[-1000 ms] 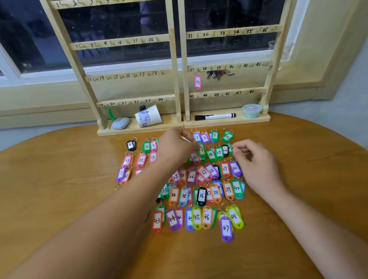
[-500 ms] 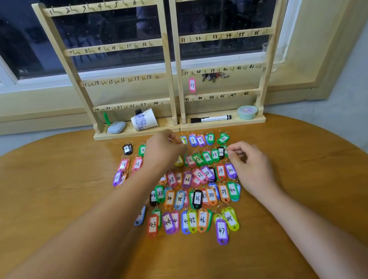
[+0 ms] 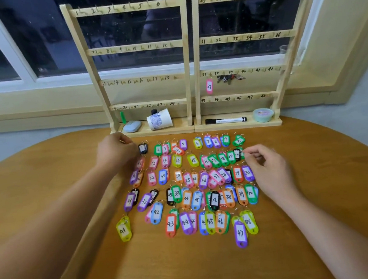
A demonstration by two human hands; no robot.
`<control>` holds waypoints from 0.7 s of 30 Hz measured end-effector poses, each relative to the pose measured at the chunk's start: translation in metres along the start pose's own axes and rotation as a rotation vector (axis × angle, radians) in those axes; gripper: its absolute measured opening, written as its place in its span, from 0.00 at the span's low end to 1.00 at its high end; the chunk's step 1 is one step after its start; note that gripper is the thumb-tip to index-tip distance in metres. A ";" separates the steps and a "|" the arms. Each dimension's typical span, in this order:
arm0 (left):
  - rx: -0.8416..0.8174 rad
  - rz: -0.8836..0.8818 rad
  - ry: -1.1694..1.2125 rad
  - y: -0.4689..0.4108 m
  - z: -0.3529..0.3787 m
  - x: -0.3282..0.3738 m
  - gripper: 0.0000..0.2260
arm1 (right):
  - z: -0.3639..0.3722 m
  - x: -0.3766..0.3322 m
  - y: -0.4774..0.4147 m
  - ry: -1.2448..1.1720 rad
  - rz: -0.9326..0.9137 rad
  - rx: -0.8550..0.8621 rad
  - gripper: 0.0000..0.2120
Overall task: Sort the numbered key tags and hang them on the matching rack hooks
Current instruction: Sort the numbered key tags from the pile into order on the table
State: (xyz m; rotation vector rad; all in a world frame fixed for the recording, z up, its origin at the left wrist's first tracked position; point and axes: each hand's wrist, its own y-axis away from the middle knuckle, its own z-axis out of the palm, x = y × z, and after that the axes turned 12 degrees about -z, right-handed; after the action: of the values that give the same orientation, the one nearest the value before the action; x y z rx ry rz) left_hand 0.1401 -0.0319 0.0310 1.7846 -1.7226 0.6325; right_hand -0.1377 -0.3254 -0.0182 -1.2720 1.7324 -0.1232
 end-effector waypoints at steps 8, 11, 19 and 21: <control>-0.168 -0.058 -0.155 -0.019 0.020 0.011 0.18 | 0.000 0.000 0.000 0.009 0.022 -0.032 0.04; -0.151 -0.045 -0.230 -0.023 0.025 0.017 0.15 | -0.001 0.000 0.000 0.008 0.019 -0.024 0.04; -0.139 -0.091 -0.408 -0.038 0.023 0.029 0.20 | -0.001 -0.001 0.000 0.010 0.025 -0.034 0.05; -0.150 -0.102 -0.423 -0.041 0.022 0.029 0.21 | -0.001 -0.002 0.000 0.014 0.021 -0.034 0.05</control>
State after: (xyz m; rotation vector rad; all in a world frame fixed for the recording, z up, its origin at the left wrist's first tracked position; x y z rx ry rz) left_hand 0.1815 -0.0680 0.0316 1.9812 -1.8720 0.0785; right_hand -0.1386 -0.3243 -0.0165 -1.2796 1.7662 -0.0914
